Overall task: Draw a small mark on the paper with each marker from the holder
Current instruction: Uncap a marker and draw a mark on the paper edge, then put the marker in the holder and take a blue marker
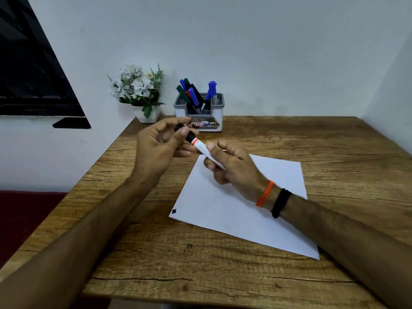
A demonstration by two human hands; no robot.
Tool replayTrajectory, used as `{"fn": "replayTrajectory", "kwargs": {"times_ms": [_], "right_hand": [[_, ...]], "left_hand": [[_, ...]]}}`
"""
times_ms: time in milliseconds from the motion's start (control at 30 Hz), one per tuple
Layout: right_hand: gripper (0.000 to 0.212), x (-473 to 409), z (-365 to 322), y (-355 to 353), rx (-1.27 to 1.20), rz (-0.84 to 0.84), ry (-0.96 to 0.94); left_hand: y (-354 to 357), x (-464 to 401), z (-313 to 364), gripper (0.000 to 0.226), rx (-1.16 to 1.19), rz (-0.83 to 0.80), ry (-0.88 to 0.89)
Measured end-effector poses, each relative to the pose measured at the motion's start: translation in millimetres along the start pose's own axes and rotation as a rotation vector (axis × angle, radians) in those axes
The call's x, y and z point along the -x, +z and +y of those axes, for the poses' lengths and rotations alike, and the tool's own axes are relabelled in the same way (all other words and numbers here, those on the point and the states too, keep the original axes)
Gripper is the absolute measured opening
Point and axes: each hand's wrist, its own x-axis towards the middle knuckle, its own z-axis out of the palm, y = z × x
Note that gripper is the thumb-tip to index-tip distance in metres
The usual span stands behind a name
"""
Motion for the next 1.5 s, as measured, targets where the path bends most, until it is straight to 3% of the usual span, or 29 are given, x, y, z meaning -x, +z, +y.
{"fn": "replayTrajectory", "kwargs": {"times_ms": [200, 367, 700, 1033, 1500], "right_hand": [[0.022, -7.7, -1.5, 1.4, 0.332, 0.017, -0.148], [0.027, -24.0, -2.9, -12.1, 0.586, 0.157, -0.180], [0.017, -84.3, -25.3, -53.1, 0.683, 0.487, -0.113], [0.051, -129.5, -13.9, -69.3, 0.733, 0.394, 0.054], [0.050, -138.1, -4.4, -65.6, 0.656, 0.420, -0.014]], "left_hand": [[-6.5, -15.3, 4.2, 0.029, -0.045, 0.109, -0.045], [-0.3, -41.7, 25.5, 0.025, -0.122, 0.098, 0.029], [24.2, -124.2, 44.8, 0.028, -0.302, 0.179, 0.129], [62.9, -193.1, 52.9, 0.024, -0.376, 0.196, 0.211], [78.7, -221.4, 6.5, 0.016, -0.688, 0.186, 0.106]]}}
